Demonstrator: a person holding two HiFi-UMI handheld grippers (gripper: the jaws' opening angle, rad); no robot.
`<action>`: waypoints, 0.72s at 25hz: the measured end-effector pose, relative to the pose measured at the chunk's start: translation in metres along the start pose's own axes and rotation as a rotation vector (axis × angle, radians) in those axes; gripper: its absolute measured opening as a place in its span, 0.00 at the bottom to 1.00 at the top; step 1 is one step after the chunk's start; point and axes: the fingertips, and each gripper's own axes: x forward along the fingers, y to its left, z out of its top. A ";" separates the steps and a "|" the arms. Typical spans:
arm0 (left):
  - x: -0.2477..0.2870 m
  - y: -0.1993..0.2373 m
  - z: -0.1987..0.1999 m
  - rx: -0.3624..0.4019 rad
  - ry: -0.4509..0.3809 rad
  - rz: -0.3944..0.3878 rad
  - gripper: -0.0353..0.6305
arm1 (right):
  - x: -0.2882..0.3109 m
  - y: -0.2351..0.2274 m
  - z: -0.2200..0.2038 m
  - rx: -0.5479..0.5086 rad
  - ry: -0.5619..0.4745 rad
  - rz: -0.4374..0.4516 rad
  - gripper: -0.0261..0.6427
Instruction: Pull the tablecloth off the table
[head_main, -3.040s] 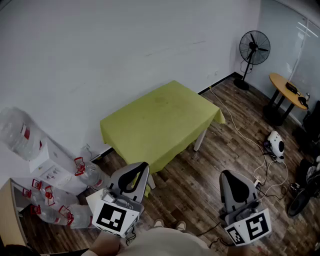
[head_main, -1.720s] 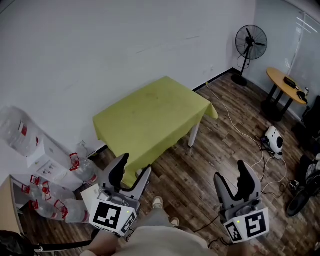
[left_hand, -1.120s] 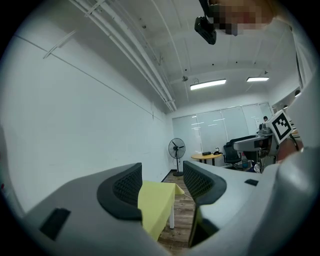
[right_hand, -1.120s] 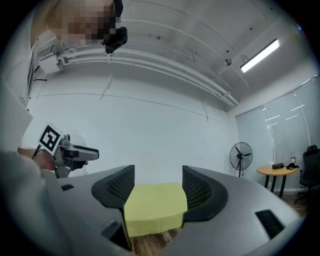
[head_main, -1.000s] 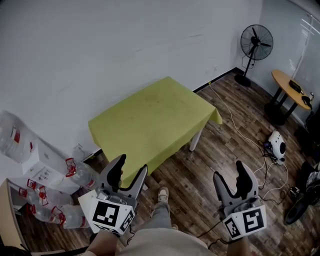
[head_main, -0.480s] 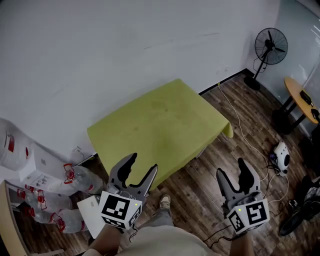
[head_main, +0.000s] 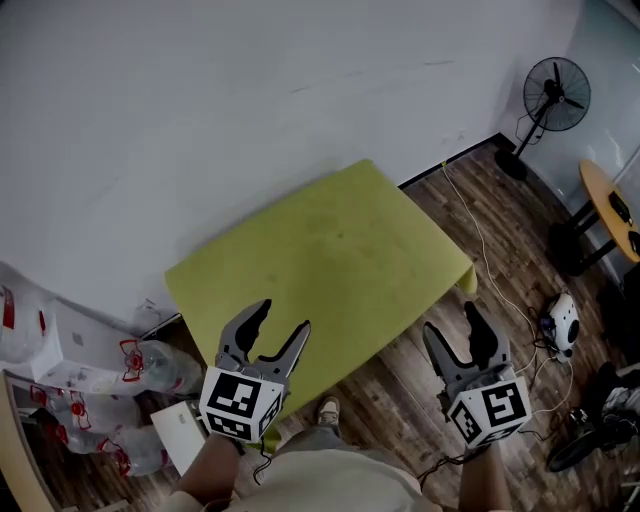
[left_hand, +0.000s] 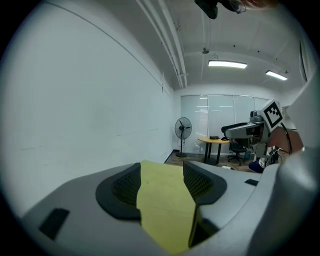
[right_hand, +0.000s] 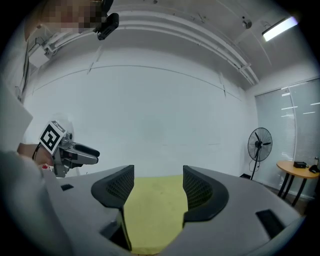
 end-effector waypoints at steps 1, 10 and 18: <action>0.007 0.008 -0.005 -0.008 0.015 0.004 0.46 | 0.013 -0.002 -0.003 -0.004 0.011 0.006 0.50; 0.039 0.059 -0.055 -0.116 0.115 0.076 0.46 | 0.097 -0.019 -0.040 -0.077 0.135 0.052 0.52; 0.051 0.079 -0.084 -0.177 0.167 0.188 0.46 | 0.169 -0.029 -0.074 -0.131 0.233 0.176 0.53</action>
